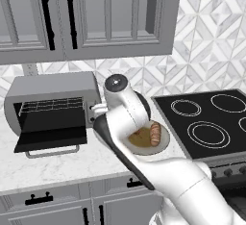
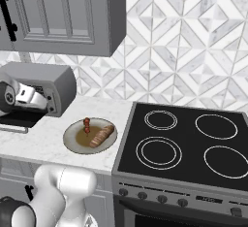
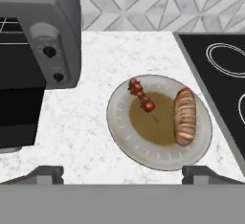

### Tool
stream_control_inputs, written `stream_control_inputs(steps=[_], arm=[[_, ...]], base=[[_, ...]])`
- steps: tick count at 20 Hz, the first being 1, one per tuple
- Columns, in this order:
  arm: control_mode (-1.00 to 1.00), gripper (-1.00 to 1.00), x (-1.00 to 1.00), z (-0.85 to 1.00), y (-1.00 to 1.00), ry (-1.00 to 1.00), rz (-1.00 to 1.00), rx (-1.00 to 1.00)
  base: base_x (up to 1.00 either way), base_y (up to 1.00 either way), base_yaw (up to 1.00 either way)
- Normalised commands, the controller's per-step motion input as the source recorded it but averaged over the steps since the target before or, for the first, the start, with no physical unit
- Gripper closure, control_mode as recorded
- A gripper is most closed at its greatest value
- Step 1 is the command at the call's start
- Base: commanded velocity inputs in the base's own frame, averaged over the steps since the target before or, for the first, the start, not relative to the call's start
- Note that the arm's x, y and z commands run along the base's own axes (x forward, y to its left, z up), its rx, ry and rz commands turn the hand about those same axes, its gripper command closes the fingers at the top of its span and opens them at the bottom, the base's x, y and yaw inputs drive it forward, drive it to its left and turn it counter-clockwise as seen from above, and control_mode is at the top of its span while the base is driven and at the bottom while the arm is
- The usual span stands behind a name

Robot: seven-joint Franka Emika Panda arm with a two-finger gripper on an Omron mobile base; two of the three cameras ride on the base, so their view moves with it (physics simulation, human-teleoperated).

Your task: Pick up the kebab skewer and baguette bread, and place them inside the toaster oven. Close the toaster oven door and start by setting the timer.

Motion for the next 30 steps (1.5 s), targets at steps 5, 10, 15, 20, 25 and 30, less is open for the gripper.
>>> stream_control_inputs(steps=[5,10,15,20,25,30], arm=[[-1.00,-1.00,0.31,0.00,1.00,-0.05,-0.30,0.06],[-1.00,-1.00,0.39,0.00,0.95,-0.16,-0.18,0.03],[-1.00,-1.00,0.22,-0.10,0.77,-0.37,-0.02,0.00],[-1.00,-1.00,0.40,-0.14,0.33,-0.18,0.03,-0.01],[-1.00,-1.00,0.51,-0.17,0.08,-0.04,0.10,0.00],[-1.00,-1.00,0.42,-0.33,0.27,-0.01,0.11,-0.09]], base=[[0.00,0.00,0.00],[0.00,0.00,0.00],[0.00,0.00,0.00],[0.00,0.00,0.00],[0.00,0.00,0.00],[0.00,0.00,0.00]])
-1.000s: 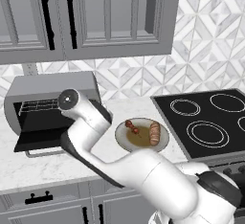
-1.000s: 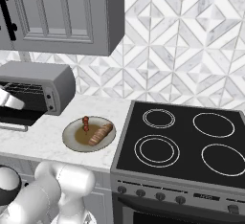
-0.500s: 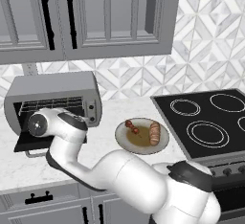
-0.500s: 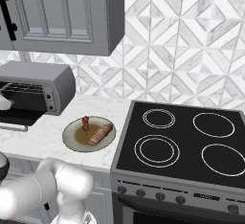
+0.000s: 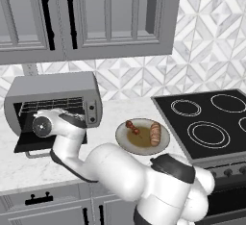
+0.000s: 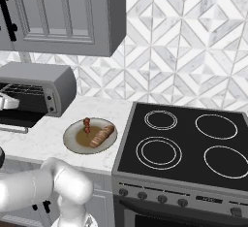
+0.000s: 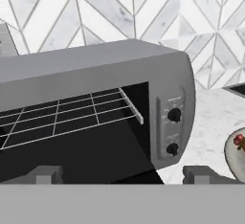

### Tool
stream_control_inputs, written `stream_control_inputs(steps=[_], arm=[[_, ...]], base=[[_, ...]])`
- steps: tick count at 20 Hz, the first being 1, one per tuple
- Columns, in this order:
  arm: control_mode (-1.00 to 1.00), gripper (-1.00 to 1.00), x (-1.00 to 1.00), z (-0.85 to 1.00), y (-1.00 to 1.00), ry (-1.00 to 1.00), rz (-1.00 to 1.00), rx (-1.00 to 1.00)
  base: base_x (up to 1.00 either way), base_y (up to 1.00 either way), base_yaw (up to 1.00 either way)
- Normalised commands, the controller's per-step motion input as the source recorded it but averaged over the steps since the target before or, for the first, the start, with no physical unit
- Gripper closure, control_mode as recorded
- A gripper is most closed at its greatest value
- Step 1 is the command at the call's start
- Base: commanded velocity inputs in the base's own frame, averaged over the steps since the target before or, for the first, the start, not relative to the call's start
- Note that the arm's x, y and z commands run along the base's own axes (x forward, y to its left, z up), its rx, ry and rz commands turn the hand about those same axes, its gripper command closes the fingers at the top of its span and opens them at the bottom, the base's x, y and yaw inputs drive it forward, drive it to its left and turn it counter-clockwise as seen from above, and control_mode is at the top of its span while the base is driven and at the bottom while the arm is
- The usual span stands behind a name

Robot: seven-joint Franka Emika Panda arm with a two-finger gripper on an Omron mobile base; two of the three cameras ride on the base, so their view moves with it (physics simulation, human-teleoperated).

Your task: Pick up the kebab skewer and baguette bread, and place them inside the toaster oven. Close the toaster oven door and start by setting the timer.

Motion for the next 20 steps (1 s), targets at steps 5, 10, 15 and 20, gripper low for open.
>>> stream_control_inputs(steps=[5,10,15,20], arm=[[-1.00,-1.00,0.59,-0.11,0.23,-0.05,0.03,-0.07],[-1.00,-1.00,0.40,-0.06,0.69,-0.09,0.00,-0.04],[-1.00,-1.00,0.34,-0.01,0.61,-0.06,0.00,0.00],[-1.00,-1.00,0.38,-0.22,0.32,0.00,0.00,0.00]], base=[[0.00,0.00,0.00],[0.00,0.00,0.00],[0.00,0.00,0.00],[0.00,0.00,0.00]])
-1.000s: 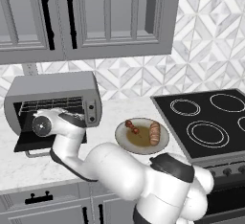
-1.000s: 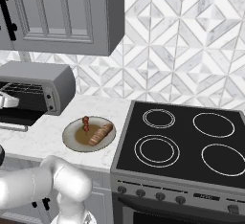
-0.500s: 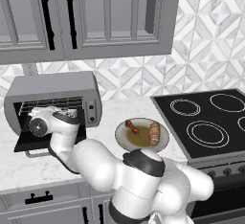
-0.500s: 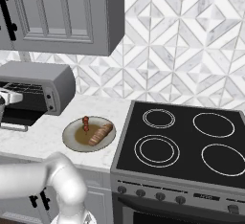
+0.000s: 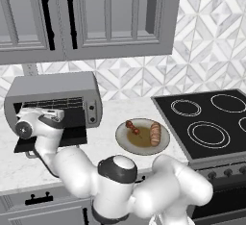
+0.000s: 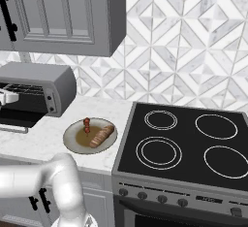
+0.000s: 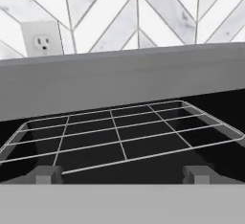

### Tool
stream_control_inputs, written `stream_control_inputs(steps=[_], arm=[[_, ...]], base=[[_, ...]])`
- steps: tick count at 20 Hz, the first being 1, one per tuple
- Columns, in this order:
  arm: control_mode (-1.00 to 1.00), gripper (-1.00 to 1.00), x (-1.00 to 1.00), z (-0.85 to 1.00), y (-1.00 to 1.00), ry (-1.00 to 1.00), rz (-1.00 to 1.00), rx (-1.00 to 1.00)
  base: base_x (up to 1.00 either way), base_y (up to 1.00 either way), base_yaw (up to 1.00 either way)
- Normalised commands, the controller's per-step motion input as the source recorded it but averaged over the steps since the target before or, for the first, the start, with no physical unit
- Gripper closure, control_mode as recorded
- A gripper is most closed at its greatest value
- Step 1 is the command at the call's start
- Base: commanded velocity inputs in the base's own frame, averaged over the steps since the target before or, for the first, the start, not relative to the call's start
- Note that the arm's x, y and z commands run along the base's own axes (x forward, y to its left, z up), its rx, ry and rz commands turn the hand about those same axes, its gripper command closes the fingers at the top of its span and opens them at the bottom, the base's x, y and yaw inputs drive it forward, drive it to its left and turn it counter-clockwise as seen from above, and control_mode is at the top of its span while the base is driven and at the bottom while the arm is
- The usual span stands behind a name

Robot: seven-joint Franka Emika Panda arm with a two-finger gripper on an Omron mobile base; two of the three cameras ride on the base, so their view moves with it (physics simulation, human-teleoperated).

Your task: Pick up the kebab skewer and baguette bread, and place them inside the toaster oven. Close the toaster oven door and start by setting the timer.

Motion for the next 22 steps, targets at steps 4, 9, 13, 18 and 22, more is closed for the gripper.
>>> stream_control_inputs(steps=[4,9,13,18,22], arm=[[-1.00,-1.00,0.56,-0.23,0.36,0.00,0.00,0.00],[-1.00,-1.00,0.59,-0.13,0.14,0.00,0.00,0.00],[-1.00,-1.00,0.35,-0.32,0.20,0.00,0.00,0.00],[-1.00,-1.00,0.26,-0.27,0.13,0.00,0.00,-0.01],[-1.00,-1.00,-0.02,-0.62,0.10,0.00,0.00,-0.06]], base=[[0.00,0.00,0.00],[0.00,0.00,0.00],[0.00,0.00,0.00],[0.00,0.00,0.00],[0.00,0.00,0.00]])
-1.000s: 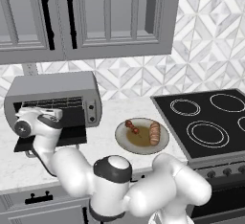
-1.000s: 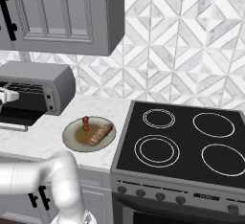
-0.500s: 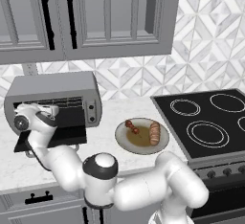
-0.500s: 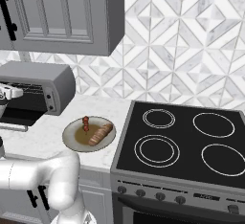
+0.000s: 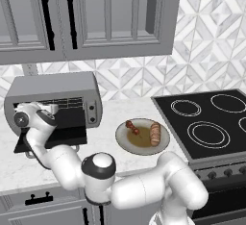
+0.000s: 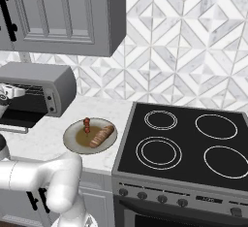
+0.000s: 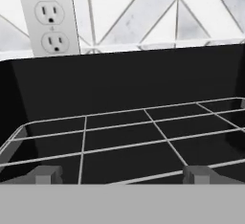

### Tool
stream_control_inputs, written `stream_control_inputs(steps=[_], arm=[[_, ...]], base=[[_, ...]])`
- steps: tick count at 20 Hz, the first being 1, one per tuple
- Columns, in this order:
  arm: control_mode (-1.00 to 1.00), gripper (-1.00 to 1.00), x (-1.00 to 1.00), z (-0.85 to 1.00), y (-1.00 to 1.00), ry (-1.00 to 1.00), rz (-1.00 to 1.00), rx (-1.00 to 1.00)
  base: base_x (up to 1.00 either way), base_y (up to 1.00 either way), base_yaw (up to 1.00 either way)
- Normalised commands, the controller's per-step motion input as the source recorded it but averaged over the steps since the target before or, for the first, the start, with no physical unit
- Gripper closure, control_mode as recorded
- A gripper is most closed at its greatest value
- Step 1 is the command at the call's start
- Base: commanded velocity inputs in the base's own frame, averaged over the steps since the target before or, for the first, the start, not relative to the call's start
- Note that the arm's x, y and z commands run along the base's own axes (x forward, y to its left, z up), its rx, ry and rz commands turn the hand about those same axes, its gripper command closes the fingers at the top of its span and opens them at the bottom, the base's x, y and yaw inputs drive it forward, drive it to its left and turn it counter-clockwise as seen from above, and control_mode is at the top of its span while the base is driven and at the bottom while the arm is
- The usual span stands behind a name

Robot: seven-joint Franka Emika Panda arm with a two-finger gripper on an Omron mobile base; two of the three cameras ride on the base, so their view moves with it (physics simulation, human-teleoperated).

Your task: Pick up the kebab skewer and baguette bread, and place them inside the toaster oven. Close the toaster oven door and start by setting the timer.

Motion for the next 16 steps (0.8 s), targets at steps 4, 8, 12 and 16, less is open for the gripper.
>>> stream_control_inputs(steps=[4,8,12,16], arm=[[-1.00,-1.00,-0.18,-0.75,0.11,0.06,0.00,-0.08],[-1.00,-1.00,-0.24,-0.64,0.02,0.09,0.00,-0.08],[-1.00,-1.00,-0.34,-0.58,0.06,0.06,0.00,-0.09],[-1.00,-1.00,-0.83,-0.67,0.03,0.12,0.01,-0.11]], base=[[0.00,0.00,0.00],[0.00,0.00,0.00],[0.00,0.00,0.00],[0.00,0.00,0.00]])
